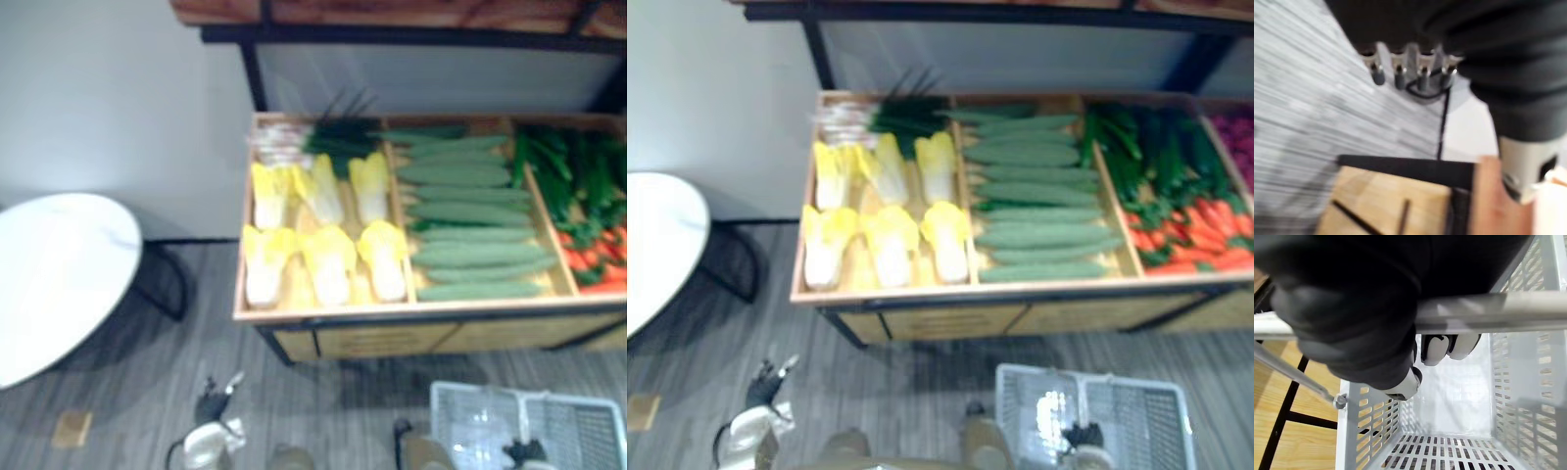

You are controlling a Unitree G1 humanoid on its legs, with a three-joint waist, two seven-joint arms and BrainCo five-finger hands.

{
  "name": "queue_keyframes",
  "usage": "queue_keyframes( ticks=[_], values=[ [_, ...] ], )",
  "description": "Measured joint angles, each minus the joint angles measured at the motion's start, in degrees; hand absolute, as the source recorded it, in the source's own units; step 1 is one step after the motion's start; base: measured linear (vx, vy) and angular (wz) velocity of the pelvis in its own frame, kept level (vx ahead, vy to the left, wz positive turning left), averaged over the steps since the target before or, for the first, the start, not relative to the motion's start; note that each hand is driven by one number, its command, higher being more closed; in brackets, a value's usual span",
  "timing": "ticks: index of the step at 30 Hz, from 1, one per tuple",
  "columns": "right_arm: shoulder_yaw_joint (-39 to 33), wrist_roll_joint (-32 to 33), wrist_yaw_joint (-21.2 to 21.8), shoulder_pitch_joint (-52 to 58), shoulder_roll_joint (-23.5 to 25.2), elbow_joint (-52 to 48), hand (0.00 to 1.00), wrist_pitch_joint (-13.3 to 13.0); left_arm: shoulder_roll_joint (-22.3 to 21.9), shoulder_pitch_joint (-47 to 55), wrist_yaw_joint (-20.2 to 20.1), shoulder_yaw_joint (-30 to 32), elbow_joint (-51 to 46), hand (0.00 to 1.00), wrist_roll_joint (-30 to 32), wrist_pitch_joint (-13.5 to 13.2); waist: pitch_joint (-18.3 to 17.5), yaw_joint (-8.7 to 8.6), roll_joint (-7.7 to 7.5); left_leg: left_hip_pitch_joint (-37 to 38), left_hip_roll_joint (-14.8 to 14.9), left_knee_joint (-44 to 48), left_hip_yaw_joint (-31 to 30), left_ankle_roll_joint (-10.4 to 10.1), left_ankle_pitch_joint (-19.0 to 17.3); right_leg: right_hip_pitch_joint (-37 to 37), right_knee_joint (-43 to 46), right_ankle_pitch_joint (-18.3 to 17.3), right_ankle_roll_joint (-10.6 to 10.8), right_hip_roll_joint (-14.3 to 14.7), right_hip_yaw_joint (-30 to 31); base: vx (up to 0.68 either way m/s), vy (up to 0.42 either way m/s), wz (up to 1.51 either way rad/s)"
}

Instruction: Pick vegetable in the basket

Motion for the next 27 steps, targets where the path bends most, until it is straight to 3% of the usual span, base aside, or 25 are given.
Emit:
queue_keyframes(
  ticks=[3, 5, 8, 12, 19, 23, 27],
  values=[
    [-0.3, 0.1, -0.2, 1.9, 0.5, -0.8, 1.0, -0.7, -0.4, -3.0, 2.5, -1.7, -14.2, 0.0, 0.0, -4.0, -0.3, -0.33, 0.96, 2.7, 0.4, -3.0, 12.5, 0.2, 1.8, 4.0, -5.5, 2.0, -3.1, 0.6, -6.1, 0.1, -0.329, 0.87],
    [-0.8, 0.1, -0.2, 2.7, 0.2, -0.6, 1.0, -0.7, -0.4, -5.9, 3.2, -2.7, -19.2, 0.0, 0.2, -5.8, -0.7, -0.5, 2.65, 6.4, 0.5, -10.1, 15.6, 0.0, 3.9, 4.9, -7.0, 2.6, -4.0, 2.7, -7.9, 0.04, -0.18, 0.52],
    [-2.6, 0.1, -0.1, 3.0, 0.7, -0.4, 1.0, -0.7, -0.3, -8.2, 4.4, -3.4, -23.1, 0.0, 0.2, -6.5, -0.9, -0.84, 3.22, 7.3, 0.2, -12.9, 13.7, 0.1, 5.0, 5.3, -8.6, 3.8, -4.1, 3.0, -8.5, -0.03, -0.024, 0.09],
    [-2.8, 0.2, 0.0, 5.1, 0.7, 0.1, 1.0, -0.6, -0.2, -8.4, 4.0, -7.3, -25.2, 0.0, 0.1, -6.7, -1.3, -2.11, 3.87, 7.3, -1.9, -13.1, 13.8, 0.1, 5.0, 7.2, -11.9, 5.9, -2.7, 1.6, -8.6, -0.07, 0.079, 0.1],
    [-2.8, 0.1, 0.0, 7.0, 2.9, 0.6, 1.0, 1.1, 0.9, -8.3, 2.3, -12.6, -22.6, 0.0, 2.9, -5.3, -1.3, -2.4, 3.7, 7.3, -4.5, -13.9, 17.0, 1.3, 5.1, 8.4, -18.6, 10.8, -1.1, -0.5, -5.9, -0.08, 0.078, -0.18],
    [-2.7, 0.0, 0.0, 6.5, 2.9, 0.2, 1.0, 1.2, 1.3, -10.2, 1.7, -16.6, -15.1, 0.0, 7.9, -1.8, -0.9, -4.51, 3.3, 6.6, -4.6, -14.8, 18.6, 1.5, 5.5, 6.7, -19.5, 11.5, -1.2, -0.4, -4.7, -0.04, -0.003, -0.17],
    [-2.5, 0.0, -0.2, 4.5, 3.1, -1.5, 1.0, 1.3, 1.2, -15.3, 2.2, -16.7, -7.6, 0.0, 12.0, 0.7, 0.8, -5.16, 3.08, 5.1, -4.4, -14.9, 21.0, 1.0, 6.0, 3.3, -19.4, 12.8, -1.3, 0.1, -2.2, -0.02, -0.014, -0.38]
  ],
)
